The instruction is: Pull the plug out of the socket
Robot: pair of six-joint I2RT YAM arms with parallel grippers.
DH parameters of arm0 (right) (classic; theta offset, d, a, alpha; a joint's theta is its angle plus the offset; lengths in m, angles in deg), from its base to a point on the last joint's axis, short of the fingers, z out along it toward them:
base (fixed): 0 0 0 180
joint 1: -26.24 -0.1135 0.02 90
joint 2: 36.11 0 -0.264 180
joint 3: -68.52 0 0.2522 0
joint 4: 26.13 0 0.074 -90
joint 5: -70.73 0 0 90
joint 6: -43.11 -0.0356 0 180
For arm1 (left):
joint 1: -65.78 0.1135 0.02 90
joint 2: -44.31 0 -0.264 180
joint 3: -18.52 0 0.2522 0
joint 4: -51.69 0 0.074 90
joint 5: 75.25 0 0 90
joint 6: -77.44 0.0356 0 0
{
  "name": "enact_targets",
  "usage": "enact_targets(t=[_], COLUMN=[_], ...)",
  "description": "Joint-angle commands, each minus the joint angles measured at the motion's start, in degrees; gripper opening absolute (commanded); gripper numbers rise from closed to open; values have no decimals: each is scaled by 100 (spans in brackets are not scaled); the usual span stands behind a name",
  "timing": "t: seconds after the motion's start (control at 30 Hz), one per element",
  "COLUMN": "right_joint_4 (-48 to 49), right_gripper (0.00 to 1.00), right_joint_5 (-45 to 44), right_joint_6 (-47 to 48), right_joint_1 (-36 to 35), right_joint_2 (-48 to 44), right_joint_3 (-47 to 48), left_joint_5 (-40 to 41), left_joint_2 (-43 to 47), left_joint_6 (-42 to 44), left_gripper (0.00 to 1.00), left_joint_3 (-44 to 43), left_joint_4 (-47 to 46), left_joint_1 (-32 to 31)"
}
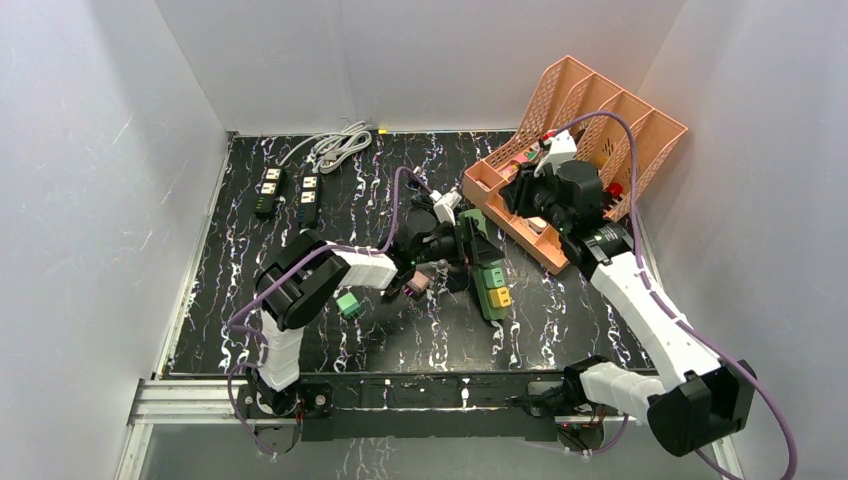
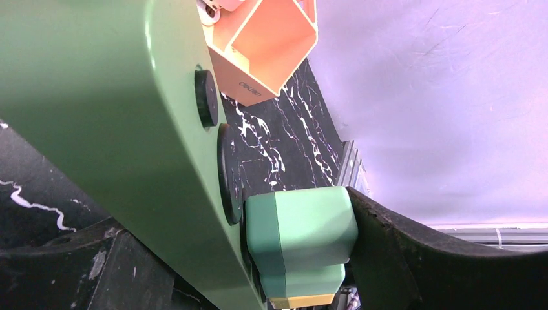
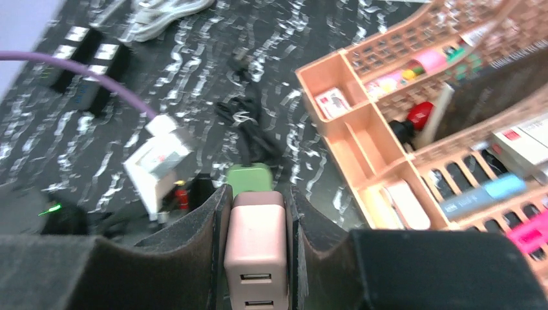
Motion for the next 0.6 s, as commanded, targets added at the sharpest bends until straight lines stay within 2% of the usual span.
enact_targets(t=[0.0,0.1,0.23,0.33,0.4,0.47,0.53,0.57], right_joint_4=[858,1055,838,1181,2012,3031,3240,3423], right_gripper=[0,0,0,0,0,0,0,0], right_joint_5=[1524,2487,2362,2600,2475,2705,2739,2800], right_joint_6=[93,-59,198,-177,-573,-1149,-1237,-1302], right_joint_1=[-9,-77,-556,-882,-1464,-1610,-1681,-1704], right_joint_2=[-244,-318,-616,-794,-369,677,1222,1392], right_joint_3=[-227,-571,-1091,-1745,-2273,-2608,-2589,-2639], left_joint_5=[130,16,-302,-445,-529,-571,-513,-628], left_joint_2=[-107,-361,-704,-980,-1239,-1355,-1294,-1253], left_joint_6=[324,353,370,527,622,618,1060,1060], left_gripper=[62,62,62,63,65,65,65,66], left_joint_3=[-535,-1031,-1600,-2100,-2553,-2775,-2907,-2847], left_joint_4=[172,624,1066,1467,1773,1901,2438,2369], left_joint_1=[189,445,740,904,939,981,1041,1117])
